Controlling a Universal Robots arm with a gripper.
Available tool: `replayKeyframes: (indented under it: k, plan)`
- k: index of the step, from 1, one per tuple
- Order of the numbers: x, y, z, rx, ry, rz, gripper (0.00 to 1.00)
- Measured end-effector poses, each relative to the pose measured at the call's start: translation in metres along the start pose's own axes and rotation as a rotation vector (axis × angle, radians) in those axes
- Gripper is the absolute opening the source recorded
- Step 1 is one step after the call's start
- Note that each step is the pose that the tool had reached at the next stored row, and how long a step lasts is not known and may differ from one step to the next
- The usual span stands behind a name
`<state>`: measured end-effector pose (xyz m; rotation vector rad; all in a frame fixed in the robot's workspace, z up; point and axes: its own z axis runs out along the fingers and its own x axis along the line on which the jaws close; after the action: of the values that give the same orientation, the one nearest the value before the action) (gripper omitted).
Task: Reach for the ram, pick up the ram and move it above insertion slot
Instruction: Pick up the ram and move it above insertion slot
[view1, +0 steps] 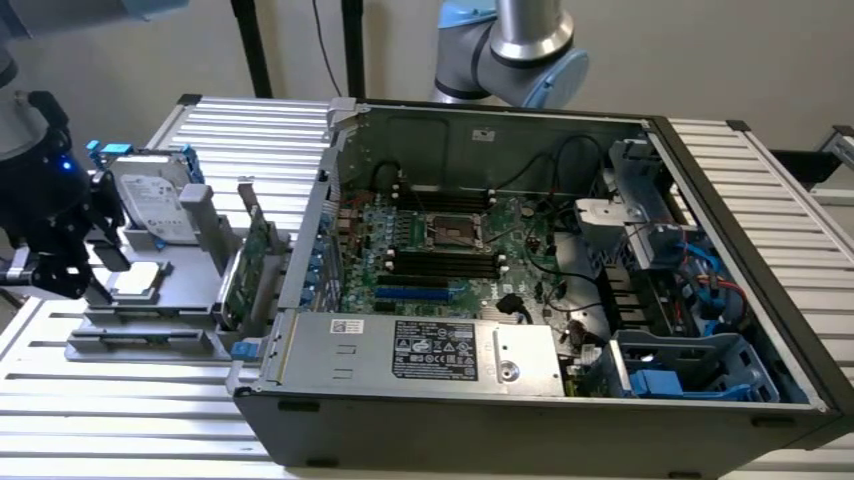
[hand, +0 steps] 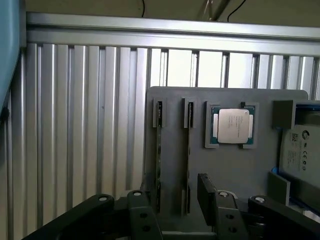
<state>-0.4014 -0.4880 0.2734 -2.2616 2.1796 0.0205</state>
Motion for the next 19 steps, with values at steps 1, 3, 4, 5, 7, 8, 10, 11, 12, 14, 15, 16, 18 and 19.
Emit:
replayKeyframes:
  k: [1,3,4,5,7,8,10,11,12,14,15,16,18,19]
  plan:
    - [0.000,-0.0005,0.0018,0.0000,0.0000,0.000,0.48]
    - [0.001,-0.0017,0.0054,0.0001,0.0000,0.000,0.48]
    - [0.001,-0.0023,0.0071,0.0000,0.0000,0.000,0.48]
    - [0.002,-0.0029,0.0091,0.0000,0.0000,0.000,0.48]
    - [0.003,-0.0038,0.0126,0.0000,0.0000,0.000,0.48]
    - [0.004,-0.0042,0.0144,-0.0001,0.0001,0.000,0.48]
    - [0.006,-0.0046,0.0180,-0.0001,0.0000,0.000,0.48]
    - [0.007,-0.0049,0.0199,0.0000,-0.0001,0.000,0.48]
    - [0.008,-0.0051,0.0216,0.0001,0.0000,0.000,0.48]
    - [0.010,-0.0056,0.0254,0.0000,0.0000,0.000,0.48]
    - [0.010,-0.0058,0.0271,0.0000,0.0000,0.000,0.48]
    - [0.011,-0.0061,0.0289,0.0000,0.0000,0.000,0.48]
    - [0.012,-0.0065,0.0325,0.0000,0.0000,0.000,0.48]
    - [0.013,-0.0068,0.0343,0.0000,0.0000,0.000,0.48]
